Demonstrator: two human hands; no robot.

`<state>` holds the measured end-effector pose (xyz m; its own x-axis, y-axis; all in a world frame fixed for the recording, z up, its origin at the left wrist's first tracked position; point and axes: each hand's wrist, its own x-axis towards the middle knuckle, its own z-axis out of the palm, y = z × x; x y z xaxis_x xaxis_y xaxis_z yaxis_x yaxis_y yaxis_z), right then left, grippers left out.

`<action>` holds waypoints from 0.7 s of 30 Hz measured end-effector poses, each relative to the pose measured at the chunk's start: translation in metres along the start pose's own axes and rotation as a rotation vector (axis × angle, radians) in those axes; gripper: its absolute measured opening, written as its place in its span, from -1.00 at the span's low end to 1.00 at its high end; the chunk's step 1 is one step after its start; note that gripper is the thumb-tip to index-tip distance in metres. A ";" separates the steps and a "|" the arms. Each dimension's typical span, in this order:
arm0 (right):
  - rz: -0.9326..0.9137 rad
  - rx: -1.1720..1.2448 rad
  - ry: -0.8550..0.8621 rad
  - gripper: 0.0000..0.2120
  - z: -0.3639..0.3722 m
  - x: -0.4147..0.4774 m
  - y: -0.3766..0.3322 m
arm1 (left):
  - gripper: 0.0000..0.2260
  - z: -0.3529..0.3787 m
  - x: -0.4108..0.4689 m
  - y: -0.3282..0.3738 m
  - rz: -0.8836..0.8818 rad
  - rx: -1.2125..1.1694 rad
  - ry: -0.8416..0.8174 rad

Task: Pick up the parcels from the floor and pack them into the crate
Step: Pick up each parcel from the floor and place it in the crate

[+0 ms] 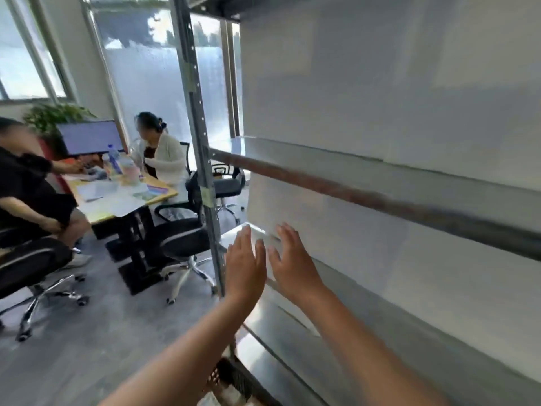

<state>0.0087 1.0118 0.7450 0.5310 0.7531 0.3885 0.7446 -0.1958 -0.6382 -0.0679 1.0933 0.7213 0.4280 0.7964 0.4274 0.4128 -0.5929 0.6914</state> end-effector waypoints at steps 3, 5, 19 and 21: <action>-0.039 -0.083 0.138 -0.51 -0.041 0.014 -0.032 | -0.51 -0.024 0.022 0.034 0.168 0.011 -0.002; -0.024 -0.135 0.191 -0.49 -0.059 0.017 -0.048 | -0.50 -0.042 0.032 0.049 0.265 0.015 -0.002; 0.390 -0.479 0.563 -0.49 -0.171 -0.128 -0.071 | -0.47 -0.054 -0.049 0.176 0.830 -0.111 -0.299; 0.481 -0.549 0.598 -0.48 -0.199 -0.171 -0.068 | -0.46 -0.051 -0.085 0.201 0.913 -0.149 -0.354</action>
<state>-0.0526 0.7715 0.8540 0.8370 0.0973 0.5385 0.3970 -0.7851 -0.4753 -0.0622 0.9122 0.8532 0.7573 -0.0552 0.6507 -0.2905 -0.9209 0.2599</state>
